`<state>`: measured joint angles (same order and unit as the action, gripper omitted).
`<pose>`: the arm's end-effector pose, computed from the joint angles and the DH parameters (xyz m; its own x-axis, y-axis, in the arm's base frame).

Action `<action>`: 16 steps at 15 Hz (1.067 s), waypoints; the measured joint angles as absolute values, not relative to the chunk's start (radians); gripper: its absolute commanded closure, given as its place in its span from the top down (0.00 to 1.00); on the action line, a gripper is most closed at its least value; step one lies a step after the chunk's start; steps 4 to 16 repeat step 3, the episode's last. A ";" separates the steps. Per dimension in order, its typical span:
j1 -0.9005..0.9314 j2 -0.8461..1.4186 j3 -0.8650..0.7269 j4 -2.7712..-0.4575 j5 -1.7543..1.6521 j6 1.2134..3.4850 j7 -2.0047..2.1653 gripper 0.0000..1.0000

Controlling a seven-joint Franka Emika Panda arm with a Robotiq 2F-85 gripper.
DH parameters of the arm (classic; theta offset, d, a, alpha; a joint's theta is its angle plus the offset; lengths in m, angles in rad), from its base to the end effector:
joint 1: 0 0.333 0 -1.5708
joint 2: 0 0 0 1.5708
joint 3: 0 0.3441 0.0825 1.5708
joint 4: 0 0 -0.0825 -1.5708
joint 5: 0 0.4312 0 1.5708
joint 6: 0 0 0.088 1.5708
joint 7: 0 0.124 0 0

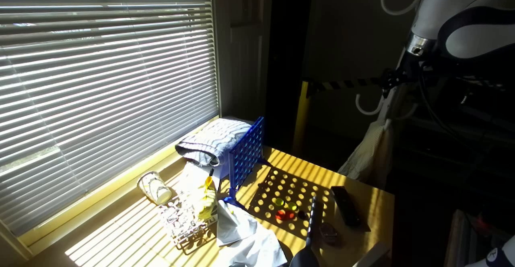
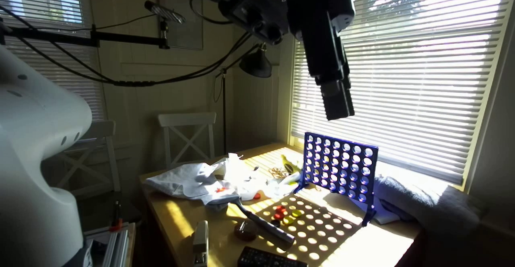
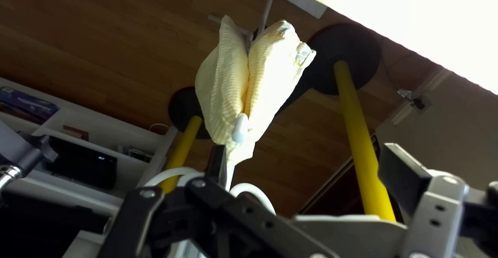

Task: Move the yellow towel to one bottom hook on the stand.

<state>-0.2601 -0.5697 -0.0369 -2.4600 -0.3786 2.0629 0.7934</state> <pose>0.4025 -0.1504 0.5070 0.5773 -0.7436 0.3372 -0.8110 -0.5702 0.1311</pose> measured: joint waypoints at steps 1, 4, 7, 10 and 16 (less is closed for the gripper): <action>-0.259 -0.580 -0.035 -2.463 -0.378 2.060 0.790 1.00; -0.260 -0.584 -0.032 -2.464 -0.378 2.059 0.790 1.00; -0.260 -0.584 -0.032 -2.464 -0.378 2.059 0.790 1.00; -0.260 -0.584 -0.032 -2.464 -0.378 2.059 0.790 1.00; -0.260 -0.584 -0.032 -2.464 -0.378 2.059 0.790 1.00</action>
